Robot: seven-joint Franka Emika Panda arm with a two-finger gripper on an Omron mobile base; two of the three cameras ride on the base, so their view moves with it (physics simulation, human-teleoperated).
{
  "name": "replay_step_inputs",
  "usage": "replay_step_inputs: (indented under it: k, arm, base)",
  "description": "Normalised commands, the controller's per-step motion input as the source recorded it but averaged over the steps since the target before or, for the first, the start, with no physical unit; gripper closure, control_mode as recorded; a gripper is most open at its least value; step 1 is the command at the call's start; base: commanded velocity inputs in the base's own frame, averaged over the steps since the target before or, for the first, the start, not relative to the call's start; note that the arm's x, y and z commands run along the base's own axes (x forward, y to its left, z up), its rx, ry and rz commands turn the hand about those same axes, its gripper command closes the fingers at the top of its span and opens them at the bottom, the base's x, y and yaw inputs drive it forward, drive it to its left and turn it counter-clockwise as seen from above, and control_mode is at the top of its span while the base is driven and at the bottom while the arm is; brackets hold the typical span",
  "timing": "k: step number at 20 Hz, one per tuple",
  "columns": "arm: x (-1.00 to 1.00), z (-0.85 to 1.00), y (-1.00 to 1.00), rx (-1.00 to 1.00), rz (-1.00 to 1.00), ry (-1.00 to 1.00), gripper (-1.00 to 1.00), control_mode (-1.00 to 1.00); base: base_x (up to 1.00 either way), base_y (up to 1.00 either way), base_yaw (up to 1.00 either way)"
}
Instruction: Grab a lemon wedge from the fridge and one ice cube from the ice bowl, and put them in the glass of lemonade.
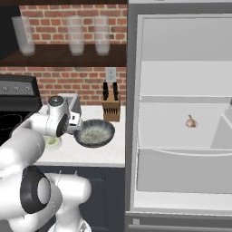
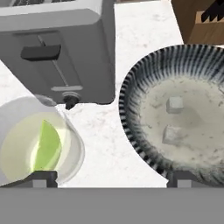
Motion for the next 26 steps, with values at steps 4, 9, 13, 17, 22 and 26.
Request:
replay_step_inputs:
  k: [4, 9, 13, 17, 22, 26]
  arm:
    - [0.84, 0.65, -0.51, -0.2, -0.01, 0.27, -1.0, -1.0]
    - [0.45, -0.21, -0.07, -0.23, -0.11, 0.33, -1.0, -1.0]
    - [0.0, -0.72, -0.22, 0.0, -0.04, 0.06, -1.0, -1.0]
    - [0.0, -0.34, -0.27, 0.0, -0.02, 0.0, -1.0, -1.0]
    - [0.0, -0.13, -0.11, 0.0, 0.0, 0.0, -1.0, -1.0]
    - [0.0, -0.03, -0.18, 0.0, 0.0, 0.0, -1.0, -1.0]
  base:
    - [0.0, 0.0, 0.0]
    - [0.0, 0.0, 0.0]
    - [0.0, 0.0, 0.0]
    - [0.0, 0.0, 0.0]
    - [0.0, 0.0, 0.0]
    - [0.0, 0.0, 0.0]
